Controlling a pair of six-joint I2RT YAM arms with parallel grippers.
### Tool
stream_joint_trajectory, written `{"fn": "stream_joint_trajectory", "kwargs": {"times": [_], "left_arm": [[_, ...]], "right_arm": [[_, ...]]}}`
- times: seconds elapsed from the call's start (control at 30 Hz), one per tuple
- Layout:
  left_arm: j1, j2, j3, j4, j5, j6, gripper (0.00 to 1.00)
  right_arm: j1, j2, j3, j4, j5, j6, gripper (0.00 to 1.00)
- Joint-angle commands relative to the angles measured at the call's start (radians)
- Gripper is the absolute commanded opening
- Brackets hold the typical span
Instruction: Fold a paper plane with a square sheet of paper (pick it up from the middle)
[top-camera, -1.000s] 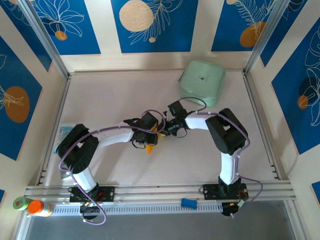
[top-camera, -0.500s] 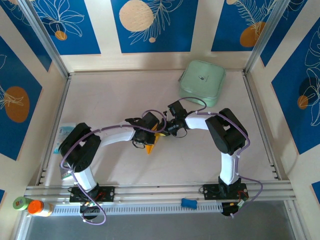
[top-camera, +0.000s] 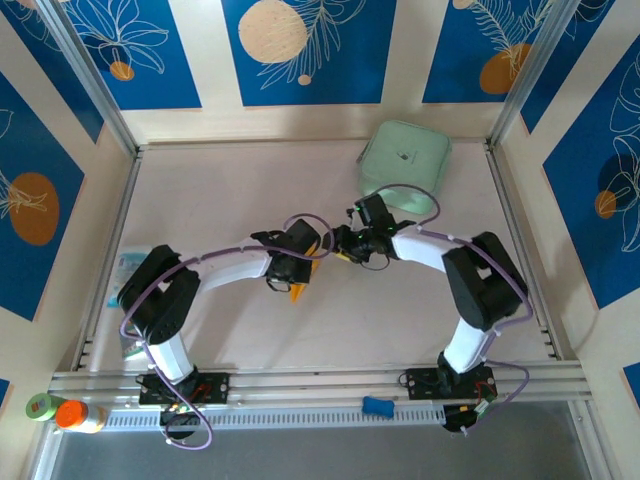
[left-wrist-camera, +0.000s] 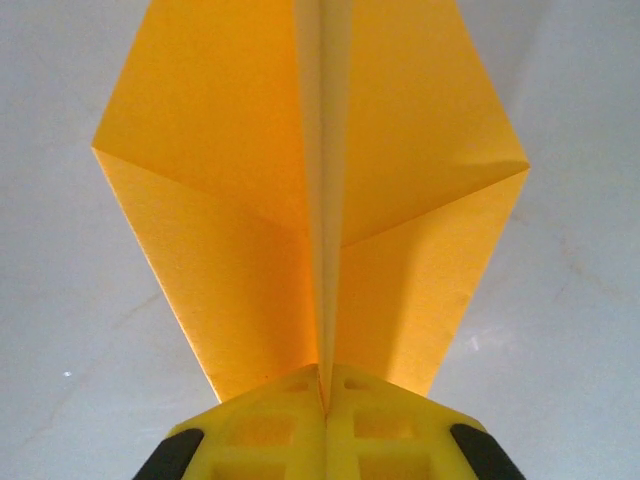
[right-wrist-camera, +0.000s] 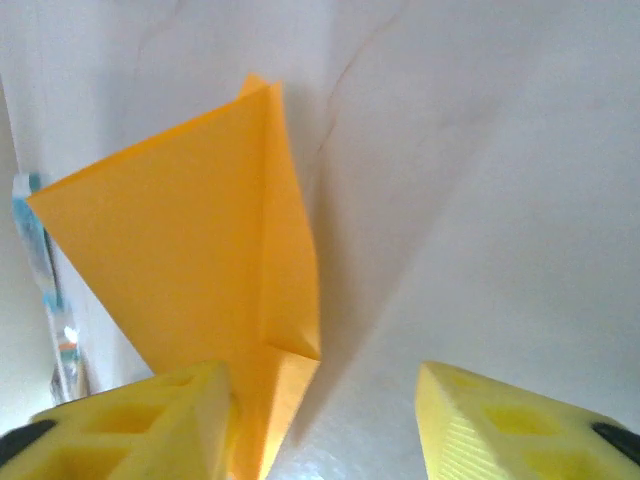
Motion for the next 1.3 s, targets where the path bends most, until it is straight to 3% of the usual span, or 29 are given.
{"fn": "stream_joint_trajectory", "kwargs": {"times": [0.0,0.13,0.23,0.73,1.27], "left_arm": [[0.028,0.026,0.069,-0.023,-0.038,0.039,0.06],[0.072,0.097,0.167,-0.031,-0.057,0.067,0.07],[0.099,0.159,0.25,-0.037,-0.059,0.08,0.08],[0.169,0.415,0.567,-0.095,-0.023,0.13,0.14],[0.169,0.489,0.623,-0.123,-0.023,0.129,0.26]], "right_arm": [[-0.031,-0.092,-0.072,-0.032,0.13,-0.019,0.6],[-0.066,-0.207,-0.145,-0.028,0.203,-0.052,0.72],[-0.086,-0.269,-0.177,-0.036,0.225,-0.071,0.74],[-0.118,-0.317,-0.205,-0.062,0.199,-0.064,0.74],[-0.118,-0.326,-0.211,-0.068,0.188,-0.049,0.73]]}}
